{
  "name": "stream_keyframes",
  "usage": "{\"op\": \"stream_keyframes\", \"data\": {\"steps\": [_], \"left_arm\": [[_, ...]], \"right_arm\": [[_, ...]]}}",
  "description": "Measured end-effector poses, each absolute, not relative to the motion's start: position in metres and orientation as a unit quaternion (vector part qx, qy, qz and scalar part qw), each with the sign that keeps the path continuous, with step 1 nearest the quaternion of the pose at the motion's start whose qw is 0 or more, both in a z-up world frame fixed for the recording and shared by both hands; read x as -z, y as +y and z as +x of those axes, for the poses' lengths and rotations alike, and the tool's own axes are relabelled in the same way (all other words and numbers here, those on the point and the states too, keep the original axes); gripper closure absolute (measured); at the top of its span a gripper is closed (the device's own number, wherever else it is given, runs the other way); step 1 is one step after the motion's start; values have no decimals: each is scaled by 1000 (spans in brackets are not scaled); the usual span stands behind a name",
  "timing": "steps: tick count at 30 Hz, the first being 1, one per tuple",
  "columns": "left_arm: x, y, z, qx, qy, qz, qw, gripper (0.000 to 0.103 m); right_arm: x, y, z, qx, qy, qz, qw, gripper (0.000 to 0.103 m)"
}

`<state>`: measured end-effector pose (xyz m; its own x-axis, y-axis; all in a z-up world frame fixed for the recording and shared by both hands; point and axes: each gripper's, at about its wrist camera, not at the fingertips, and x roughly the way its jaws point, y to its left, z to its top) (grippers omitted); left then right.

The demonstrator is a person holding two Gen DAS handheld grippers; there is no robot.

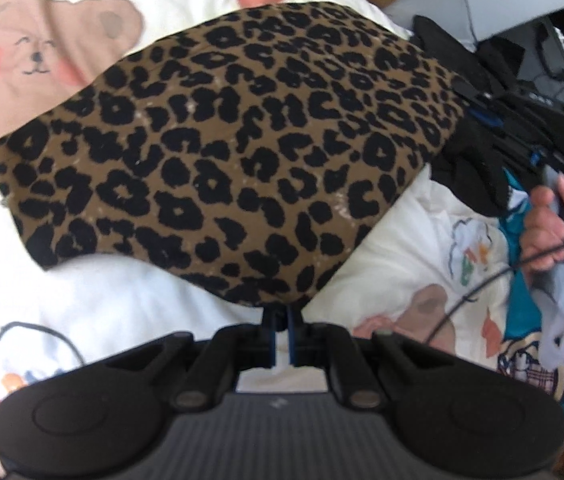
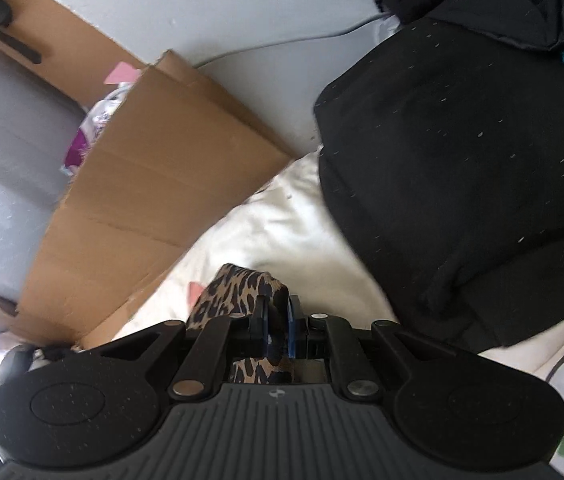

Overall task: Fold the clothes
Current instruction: 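Grasp the skirt with the left gripper while the right gripper holds it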

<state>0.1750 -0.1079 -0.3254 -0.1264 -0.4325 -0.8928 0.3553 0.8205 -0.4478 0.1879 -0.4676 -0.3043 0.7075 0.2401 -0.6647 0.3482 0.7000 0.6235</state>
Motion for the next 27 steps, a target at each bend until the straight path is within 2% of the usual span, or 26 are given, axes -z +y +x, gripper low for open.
{"op": "stream_keyframes", "data": {"steps": [5, 11, 16, 21, 22, 23, 24, 25, 26, 27], "left_arm": [[334, -114, 179, 296, 703, -21, 647, 97], [330, -115, 197, 287, 732, -10, 618, 88], [303, -119, 209, 312, 723, -15, 617, 68], [285, -137, 233, 319, 677, 2, 664, 63], [283, -139, 239, 317, 670, 4, 672, 59], [280, -142, 244, 315, 663, 6, 679, 56], [278, -142, 251, 313, 657, 9, 685, 49], [278, -144, 255, 308, 656, 13, 689, 42], [277, -146, 260, 303, 654, 16, 693, 41], [276, -147, 263, 304, 653, 24, 693, 41]], "right_arm": [[322, -470, 184, 51, 392, 385, 834, 96], [333, -475, 173, 59, 398, 391, 828, 96], [332, -475, 168, 58, 398, 393, 827, 96], [330, -476, 169, 59, 402, 390, 826, 95], [329, -476, 171, 59, 405, 390, 825, 94], [330, -477, 173, 57, 407, 391, 824, 89], [330, -478, 174, 57, 409, 392, 822, 86], [330, -479, 173, 58, 410, 394, 821, 76], [330, -479, 172, 58, 409, 396, 820, 69], [330, -480, 170, 58, 408, 398, 819, 66]]}}
